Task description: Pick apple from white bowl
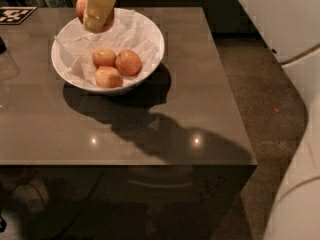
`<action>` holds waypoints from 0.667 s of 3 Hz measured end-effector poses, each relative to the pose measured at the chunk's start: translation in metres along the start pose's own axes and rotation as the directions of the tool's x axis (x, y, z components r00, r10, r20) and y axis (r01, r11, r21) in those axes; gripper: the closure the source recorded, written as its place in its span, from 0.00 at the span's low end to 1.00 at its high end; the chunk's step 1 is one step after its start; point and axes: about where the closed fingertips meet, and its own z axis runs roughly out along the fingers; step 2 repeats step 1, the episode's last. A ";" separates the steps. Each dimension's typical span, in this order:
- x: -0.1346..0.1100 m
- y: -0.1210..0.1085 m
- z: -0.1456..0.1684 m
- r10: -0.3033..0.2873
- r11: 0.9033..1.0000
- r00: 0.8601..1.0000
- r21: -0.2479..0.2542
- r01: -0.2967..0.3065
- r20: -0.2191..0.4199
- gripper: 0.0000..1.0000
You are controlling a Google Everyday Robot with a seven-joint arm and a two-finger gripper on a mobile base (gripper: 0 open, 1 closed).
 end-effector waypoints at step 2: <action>-0.003 0.001 -0.006 -0.003 1.000 1.000 0.010 0.003 0.004 1.00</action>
Offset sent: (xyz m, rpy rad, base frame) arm 0.0000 0.0000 0.0000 0.0000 0.0000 0.0000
